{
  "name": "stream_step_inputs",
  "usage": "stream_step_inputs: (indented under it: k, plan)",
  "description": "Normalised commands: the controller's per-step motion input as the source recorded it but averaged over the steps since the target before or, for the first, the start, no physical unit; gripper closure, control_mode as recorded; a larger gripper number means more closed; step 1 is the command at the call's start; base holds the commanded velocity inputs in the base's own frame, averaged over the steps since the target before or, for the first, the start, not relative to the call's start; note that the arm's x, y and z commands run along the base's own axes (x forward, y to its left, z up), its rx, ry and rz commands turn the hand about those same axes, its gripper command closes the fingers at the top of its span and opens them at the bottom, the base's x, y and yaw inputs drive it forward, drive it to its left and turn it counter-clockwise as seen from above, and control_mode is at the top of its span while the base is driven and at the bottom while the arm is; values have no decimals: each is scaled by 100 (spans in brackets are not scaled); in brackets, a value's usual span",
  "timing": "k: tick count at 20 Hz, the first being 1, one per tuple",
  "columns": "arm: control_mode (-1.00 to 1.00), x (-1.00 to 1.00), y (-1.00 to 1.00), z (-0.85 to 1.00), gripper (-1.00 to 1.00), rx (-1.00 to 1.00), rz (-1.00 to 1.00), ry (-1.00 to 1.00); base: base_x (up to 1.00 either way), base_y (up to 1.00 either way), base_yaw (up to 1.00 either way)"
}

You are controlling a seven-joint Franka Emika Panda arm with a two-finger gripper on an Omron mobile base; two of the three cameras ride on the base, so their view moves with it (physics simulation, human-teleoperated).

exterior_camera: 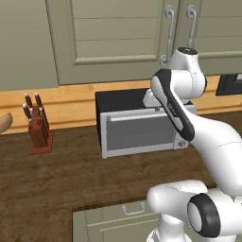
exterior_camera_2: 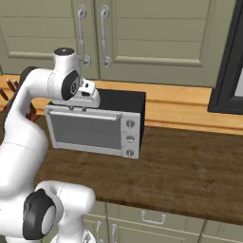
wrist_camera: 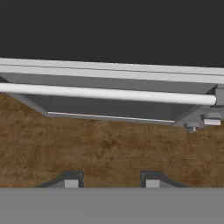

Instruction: Navigate to the shelves.

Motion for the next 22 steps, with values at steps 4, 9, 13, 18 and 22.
stream_step_inputs:
  k: [4, 9, 13, 18, 22]
  plan:
    - [-100, -32, -1, -1, -100, 0, 0, 0, 0, 0, 0]
    - [-100, -88, -6, -16, -100, 0, 0, 0, 0, 0, 0]
    - [-100, -81, -1, -29, -100, 0, 0, 0, 0, 0, 0]
    - [100, -15, 0, -6, -100, 0, 0, 0, -40, 0, 0]
    - [100, 0, 0, 0, -100, 0, 0, 0, -3, -2, 42]
